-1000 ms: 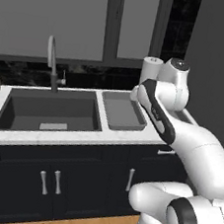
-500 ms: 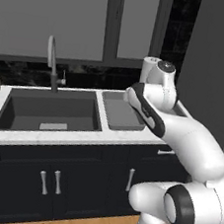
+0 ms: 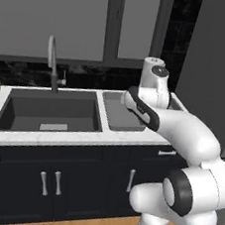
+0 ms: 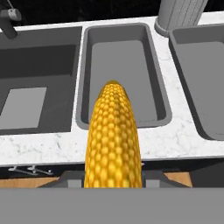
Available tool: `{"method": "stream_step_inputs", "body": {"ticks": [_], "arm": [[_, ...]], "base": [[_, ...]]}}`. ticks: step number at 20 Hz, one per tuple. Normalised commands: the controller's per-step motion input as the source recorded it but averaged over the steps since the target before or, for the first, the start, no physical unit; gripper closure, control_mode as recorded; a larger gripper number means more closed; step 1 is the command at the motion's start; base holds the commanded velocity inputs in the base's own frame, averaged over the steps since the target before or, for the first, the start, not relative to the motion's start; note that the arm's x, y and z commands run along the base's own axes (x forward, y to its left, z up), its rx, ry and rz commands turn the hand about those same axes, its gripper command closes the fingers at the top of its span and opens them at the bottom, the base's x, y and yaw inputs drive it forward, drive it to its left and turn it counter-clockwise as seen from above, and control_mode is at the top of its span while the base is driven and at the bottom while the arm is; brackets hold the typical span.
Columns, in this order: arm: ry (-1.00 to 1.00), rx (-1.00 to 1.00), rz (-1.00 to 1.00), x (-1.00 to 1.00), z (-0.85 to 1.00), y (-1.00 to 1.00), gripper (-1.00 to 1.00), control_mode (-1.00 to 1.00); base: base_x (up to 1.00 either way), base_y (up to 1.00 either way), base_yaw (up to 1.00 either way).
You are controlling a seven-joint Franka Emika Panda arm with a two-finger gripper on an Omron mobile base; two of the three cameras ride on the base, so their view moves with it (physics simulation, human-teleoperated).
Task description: Place one corn and one steak in each tupperware on the nearby counter, to pack two identical lunches.
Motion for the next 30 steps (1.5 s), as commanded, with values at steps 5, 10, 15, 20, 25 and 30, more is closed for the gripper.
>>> {"method": "stream_step_inputs", "body": {"ticks": [5, 10, 15, 20, 25, 30], "arm": [[0.01, 0.0, 0.0, 0.27, -0.26, 0.07, 1.0, -1.0], [0.01, 0.0, 0.0, 0.28, -0.23, 0.08, 1.0, -1.0], [0.01, 0.0, 0.0, 0.27, -0.2, 0.03, 1.0, -1.0], [0.04, 0.0, 0.0, 0.28, -0.14, 0.0, 1.0, -1.0], [0.07, 0.0, 0.0, 0.23, -0.03, 0.01, 1.0, -1.0], [0.08, 0.0, 0.0, 0.26, -0.1, 0.0, 1.0, -1.0]], "base": [[0.0, 0.0, 0.0], [0.0, 0.0, 0.0], [0.0, 0.0, 0.0], [0.0, 0.0, 0.0], [0.0, 0.0, 0.0], [0.0, 0.0, 0.0]]}}
